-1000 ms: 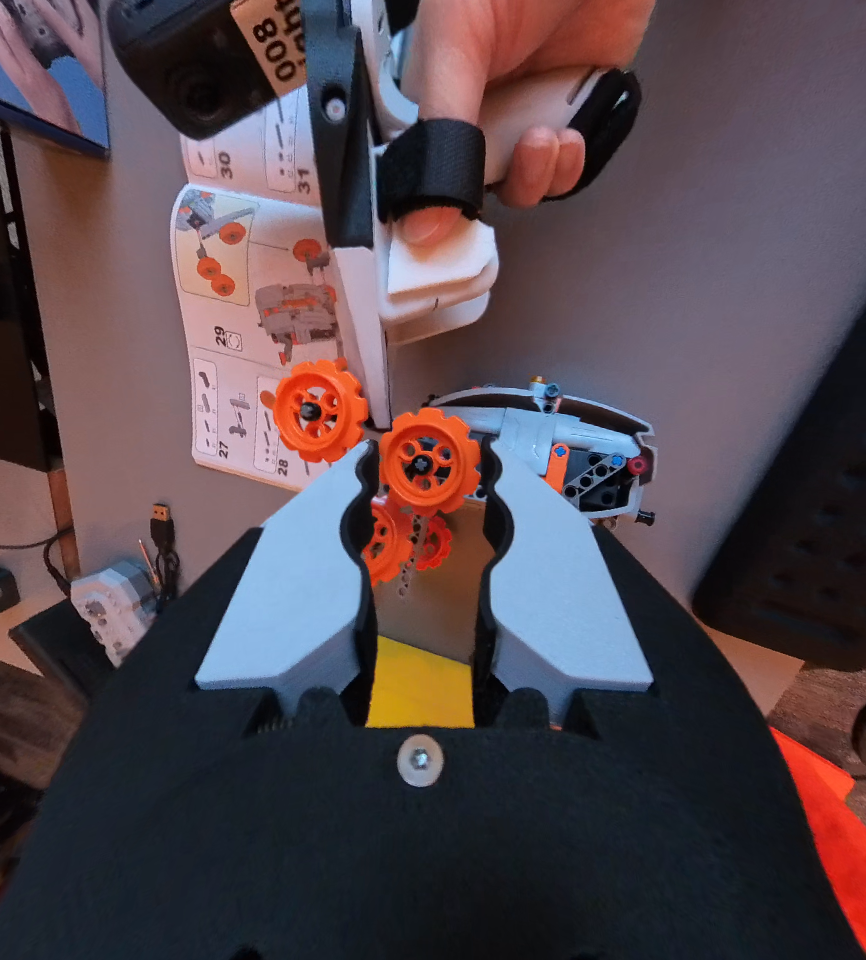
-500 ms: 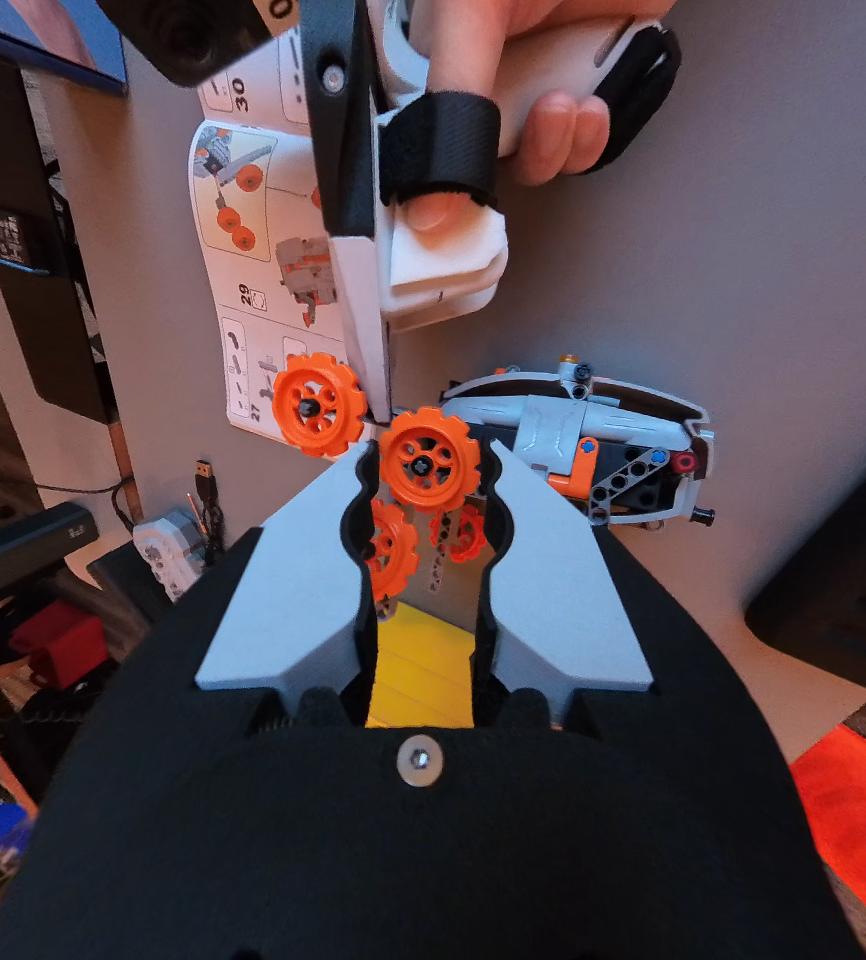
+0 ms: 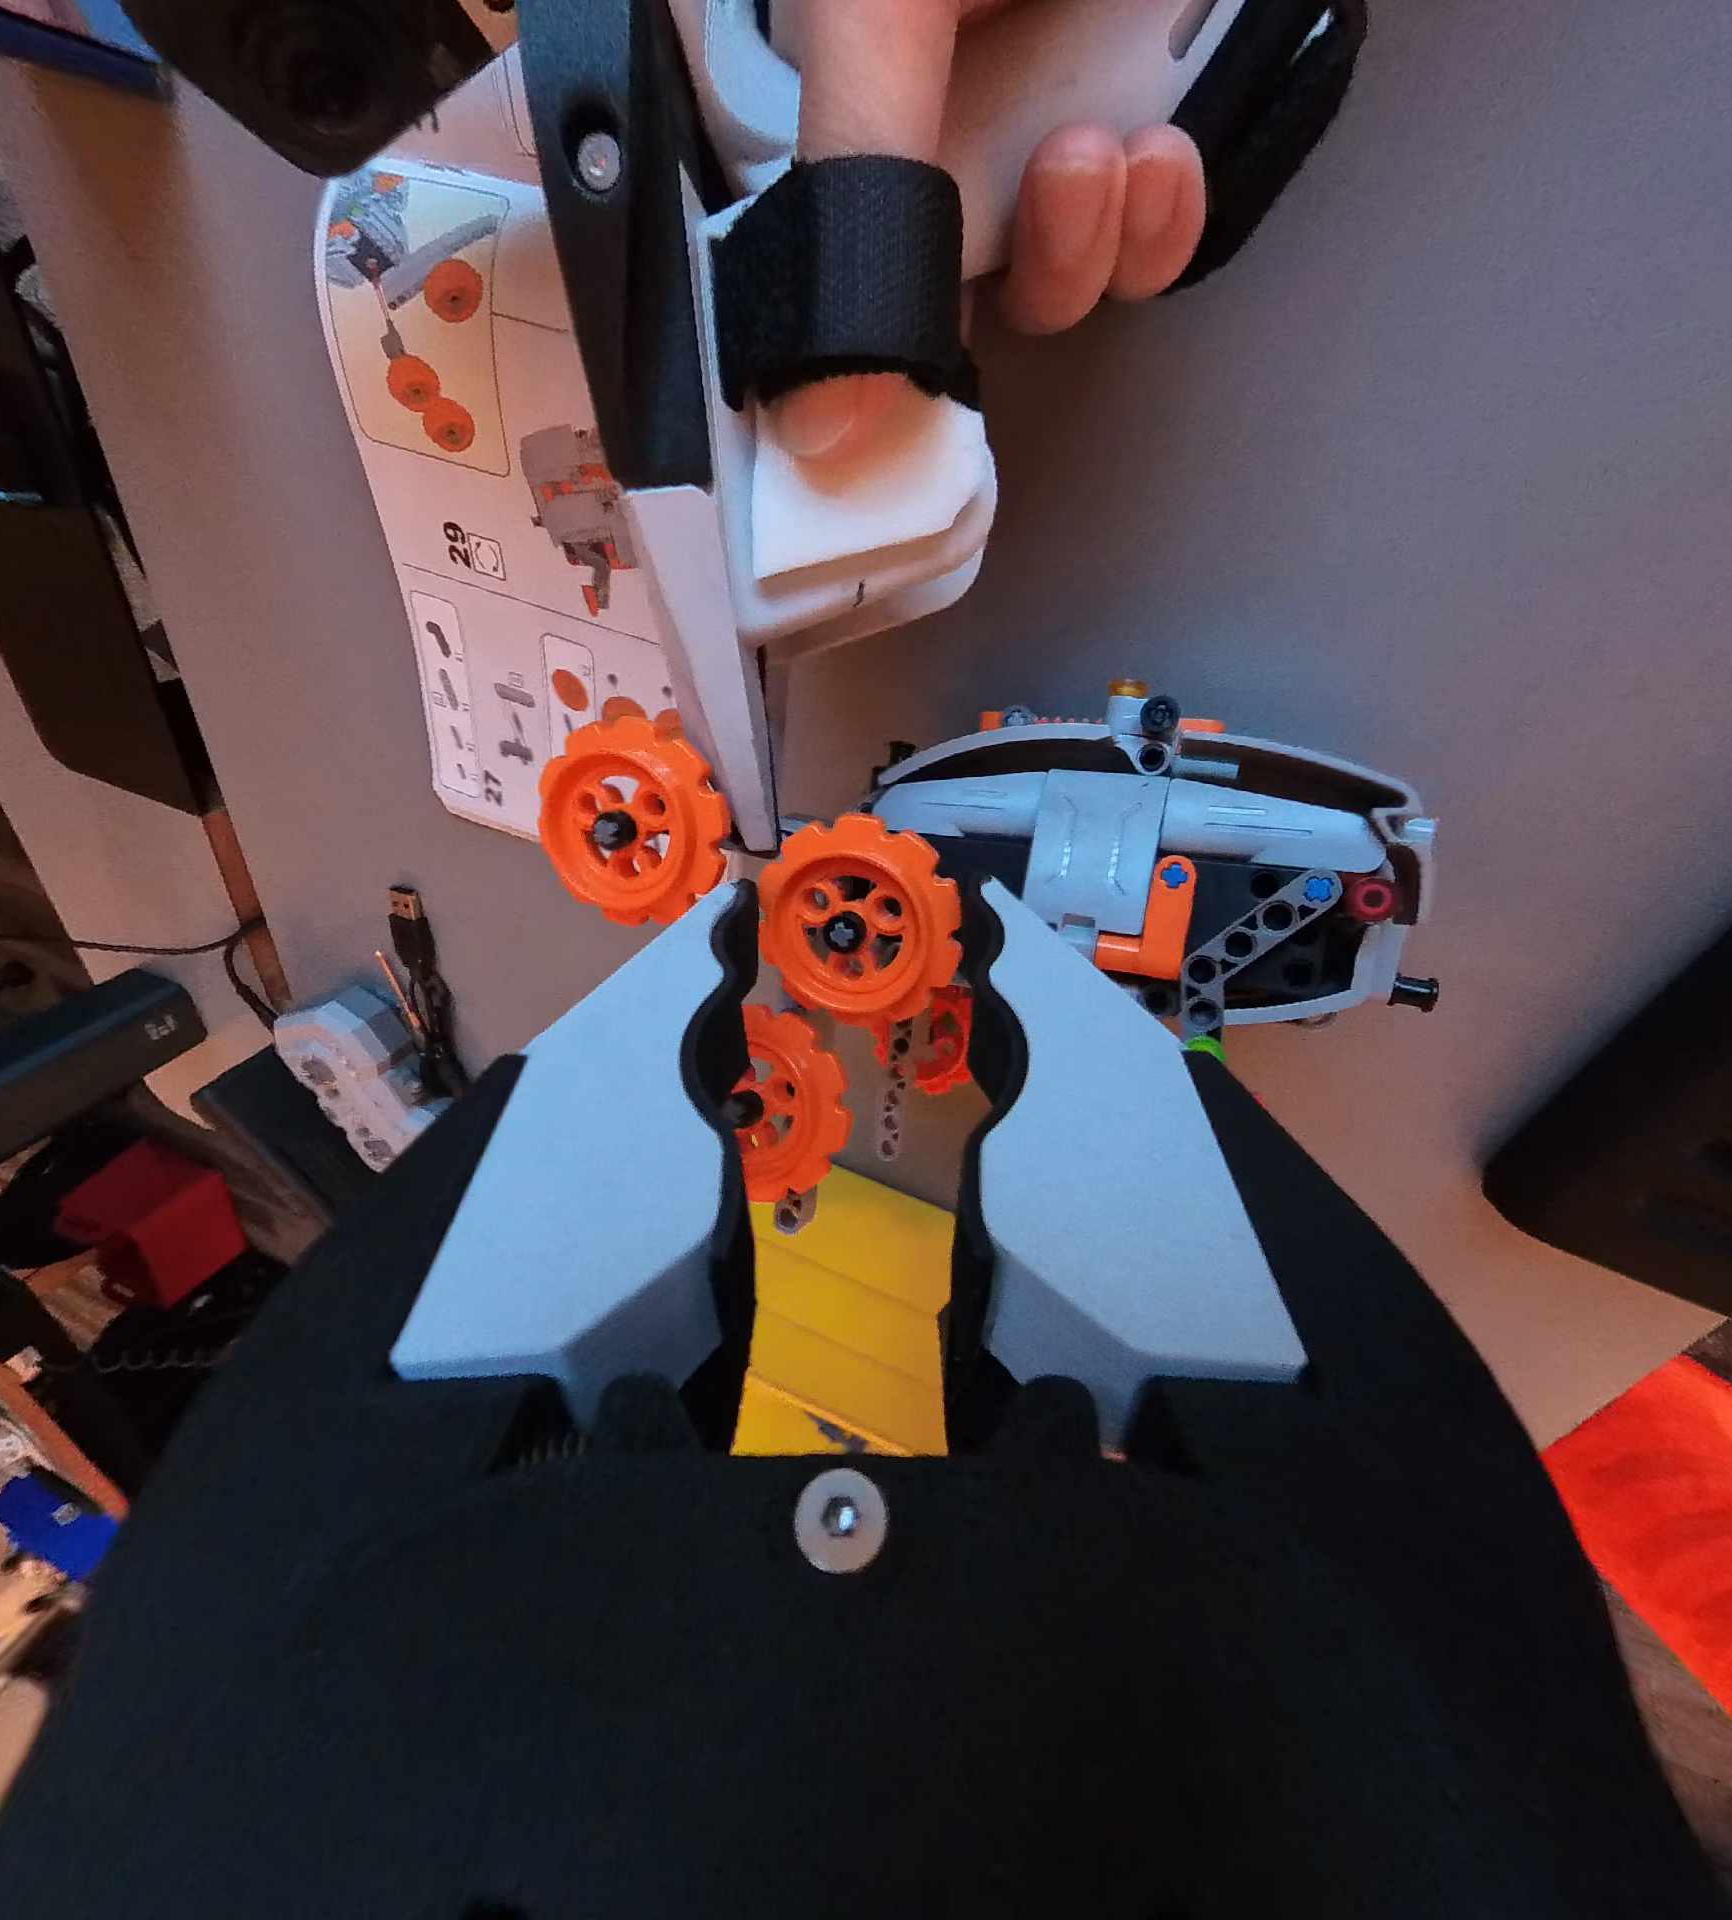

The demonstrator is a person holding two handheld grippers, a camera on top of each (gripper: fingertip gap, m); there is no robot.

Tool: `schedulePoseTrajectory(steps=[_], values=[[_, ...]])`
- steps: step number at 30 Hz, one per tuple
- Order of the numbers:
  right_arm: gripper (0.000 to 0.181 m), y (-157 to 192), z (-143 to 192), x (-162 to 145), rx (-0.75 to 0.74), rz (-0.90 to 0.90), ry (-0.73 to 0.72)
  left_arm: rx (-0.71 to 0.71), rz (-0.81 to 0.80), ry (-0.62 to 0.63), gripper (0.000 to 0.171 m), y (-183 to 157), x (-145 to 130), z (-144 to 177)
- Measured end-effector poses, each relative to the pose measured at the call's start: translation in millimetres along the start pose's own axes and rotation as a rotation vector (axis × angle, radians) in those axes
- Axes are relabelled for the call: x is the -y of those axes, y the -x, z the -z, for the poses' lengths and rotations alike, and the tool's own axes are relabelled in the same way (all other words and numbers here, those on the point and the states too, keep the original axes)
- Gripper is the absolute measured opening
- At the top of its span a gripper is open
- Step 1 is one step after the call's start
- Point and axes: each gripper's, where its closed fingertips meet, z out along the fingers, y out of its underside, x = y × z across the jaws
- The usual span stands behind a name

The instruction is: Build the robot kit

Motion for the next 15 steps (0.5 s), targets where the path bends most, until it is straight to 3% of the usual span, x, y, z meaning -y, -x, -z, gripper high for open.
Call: schedulePoseTrajectory(steps=[15], values=[[0.009, -4.0, -4.7, -1.5, -0.011, -0.026, -0.016, -0.025, 0.054, 0.04, 0.038, 0.1, -7.6, -1.4]])
